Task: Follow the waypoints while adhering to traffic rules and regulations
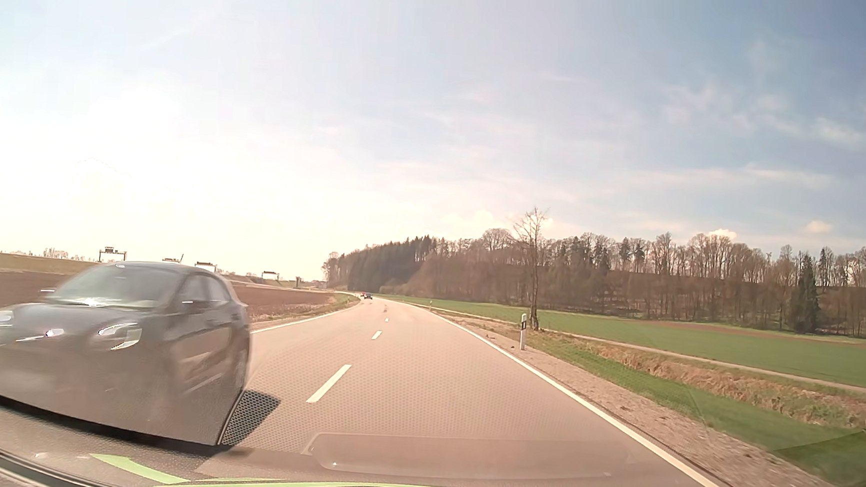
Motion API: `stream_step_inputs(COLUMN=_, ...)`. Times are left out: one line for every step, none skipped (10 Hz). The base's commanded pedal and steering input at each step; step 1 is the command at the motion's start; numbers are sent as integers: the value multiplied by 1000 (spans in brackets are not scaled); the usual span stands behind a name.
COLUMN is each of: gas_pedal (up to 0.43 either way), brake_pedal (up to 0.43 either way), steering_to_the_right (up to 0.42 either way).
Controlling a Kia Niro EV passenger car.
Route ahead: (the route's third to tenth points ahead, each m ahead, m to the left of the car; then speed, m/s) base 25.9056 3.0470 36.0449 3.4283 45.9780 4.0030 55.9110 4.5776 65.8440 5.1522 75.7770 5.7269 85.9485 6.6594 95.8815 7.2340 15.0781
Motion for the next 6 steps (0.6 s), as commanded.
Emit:
stream_step_inputs(gas_pedal=110, brake_pedal=0, steering_to_the_right=-2)
stream_step_inputs(gas_pedal=118, brake_pedal=0, steering_to_the_right=-2)
stream_step_inputs(gas_pedal=130, brake_pedal=0, steering_to_the_right=-2)
stream_step_inputs(gas_pedal=138, brake_pedal=0, steering_to_the_right=-2)
stream_step_inputs(gas_pedal=138, brake_pedal=0, steering_to_the_right=-2)
stream_step_inputs(gas_pedal=138, brake_pedal=0, steering_to_the_right=-2)
